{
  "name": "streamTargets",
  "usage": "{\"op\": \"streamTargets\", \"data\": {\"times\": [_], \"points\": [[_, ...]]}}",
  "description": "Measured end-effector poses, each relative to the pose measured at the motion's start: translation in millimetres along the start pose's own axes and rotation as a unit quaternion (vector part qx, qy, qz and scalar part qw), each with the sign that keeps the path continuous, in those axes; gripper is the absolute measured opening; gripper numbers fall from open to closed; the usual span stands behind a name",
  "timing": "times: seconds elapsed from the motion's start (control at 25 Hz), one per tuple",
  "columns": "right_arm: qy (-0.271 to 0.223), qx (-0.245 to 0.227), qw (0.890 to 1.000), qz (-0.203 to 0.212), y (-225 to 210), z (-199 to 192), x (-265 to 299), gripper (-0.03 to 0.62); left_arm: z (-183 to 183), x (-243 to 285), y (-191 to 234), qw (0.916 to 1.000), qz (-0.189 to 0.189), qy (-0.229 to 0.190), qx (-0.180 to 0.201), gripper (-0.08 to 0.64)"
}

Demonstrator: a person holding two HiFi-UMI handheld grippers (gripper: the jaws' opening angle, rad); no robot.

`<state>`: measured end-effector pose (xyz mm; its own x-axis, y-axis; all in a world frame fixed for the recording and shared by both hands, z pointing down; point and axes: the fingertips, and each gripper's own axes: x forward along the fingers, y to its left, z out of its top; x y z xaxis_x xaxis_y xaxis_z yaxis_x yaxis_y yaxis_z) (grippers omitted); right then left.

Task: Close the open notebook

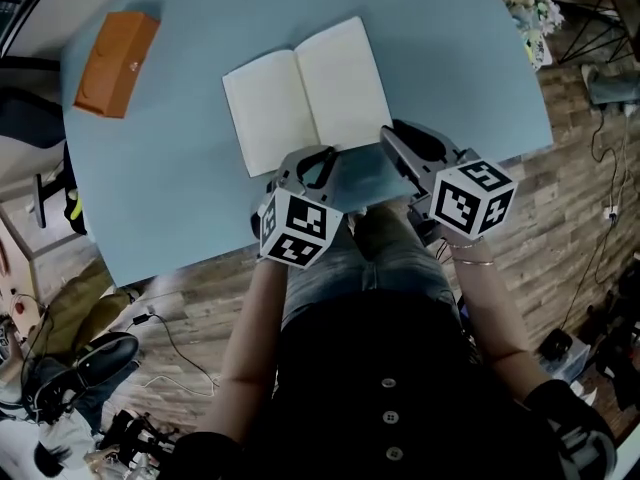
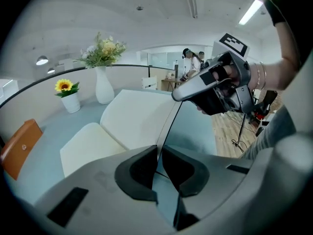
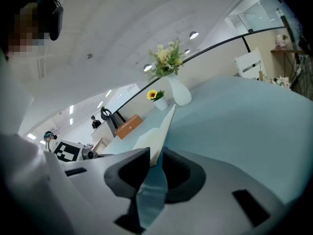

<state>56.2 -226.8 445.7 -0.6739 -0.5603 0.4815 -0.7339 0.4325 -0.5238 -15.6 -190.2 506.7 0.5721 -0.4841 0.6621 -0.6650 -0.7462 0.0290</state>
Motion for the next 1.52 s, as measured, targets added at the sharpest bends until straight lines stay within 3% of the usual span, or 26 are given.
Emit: {"op": "streamTargets", "data": {"times": [0.4, 0.68, 1.24, 1.52], "points": [[0.01, -0.047, 0.999, 0.02, 26, 5, 2, 0.038, -3, -9, 1, 0.9933, -0.018, -0.03, -0.11, 0.04], [0.012, -0.06, 0.997, 0.049, 50, 9, 9, 0.028, 3, -34, 14, 0.9894, 0.003, -0.057, -0.134, 0.04], [0.038, -0.104, 0.988, 0.112, 102, 6, 33, 0.014, 3, -81, 48, 0.9809, 0.079, -0.087, -0.155, 0.038], [0.055, -0.12, 0.982, 0.135, 120, 1, 47, 0.015, -5, -101, 59, 0.9708, 0.094, -0.108, -0.193, 0.038]]}}
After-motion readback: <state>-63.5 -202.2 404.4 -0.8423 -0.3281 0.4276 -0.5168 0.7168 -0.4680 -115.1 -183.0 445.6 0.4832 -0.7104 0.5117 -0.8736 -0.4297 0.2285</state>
